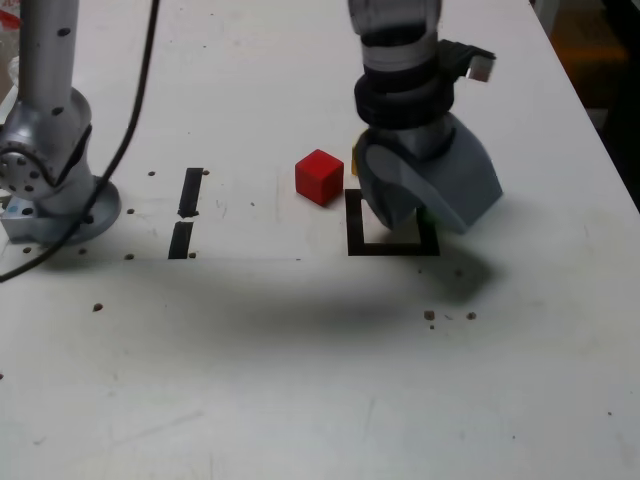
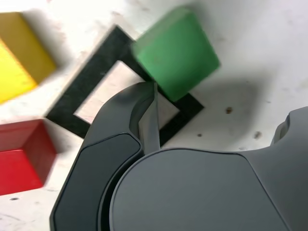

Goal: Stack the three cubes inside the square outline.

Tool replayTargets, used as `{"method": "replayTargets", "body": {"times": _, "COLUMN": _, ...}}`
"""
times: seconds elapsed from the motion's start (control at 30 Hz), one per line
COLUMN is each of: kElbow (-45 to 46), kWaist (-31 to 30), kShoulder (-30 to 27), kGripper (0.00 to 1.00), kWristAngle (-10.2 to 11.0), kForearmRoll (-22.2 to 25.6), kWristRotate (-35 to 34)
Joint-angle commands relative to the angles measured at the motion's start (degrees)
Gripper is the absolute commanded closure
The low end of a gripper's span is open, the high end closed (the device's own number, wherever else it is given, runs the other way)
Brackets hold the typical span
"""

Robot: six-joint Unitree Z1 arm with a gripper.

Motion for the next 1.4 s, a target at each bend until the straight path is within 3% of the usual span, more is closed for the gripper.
{"method": "replayTargets", "body": {"times": 0.0, "kElbow": -0.8, "kWaist": -0.1, "kShoulder": 0.6, "kGripper": 0.06, "kWristAngle": -0.5, "kForearmRoll": -0.1, "kWristRotate": 0.1}}
{"method": "replayTargets", "body": {"times": 0.3, "kElbow": -2.0, "kWaist": -0.6, "kShoulder": 1.1, "kGripper": 0.06, "kWristAngle": -1.2, "kForearmRoll": 0.2, "kWristRotate": 0.1}}
{"method": "replayTargets", "body": {"times": 0.8, "kElbow": 1.2, "kWaist": -0.6, "kShoulder": -10.0, "kGripper": 0.01, "kWristAngle": 0.0, "kForearmRoll": 5.6, "kWristRotate": -0.1}}
{"method": "replayTargets", "body": {"times": 1.1, "kElbow": 2.2, "kWaist": -0.6, "kShoulder": -13.4, "kGripper": 0.03, "kWristAngle": 12.5, "kForearmRoll": 18.2, "kWristRotate": -3.6}}
{"method": "replayTargets", "body": {"times": 1.27, "kElbow": 3.8, "kWaist": -0.6, "kShoulder": -13.9, "kGripper": 0.03, "kWristAngle": 18.3, "kForearmRoll": 22.1, "kWristRotate": -3.9}}
{"method": "replayTargets", "body": {"times": 1.37, "kElbow": 5.5, "kWaist": -0.6, "kShoulder": -14.0, "kGripper": 0.03, "kWristAngle": 20.5, "kForearmRoll": 22.8, "kWristRotate": -3.9}}
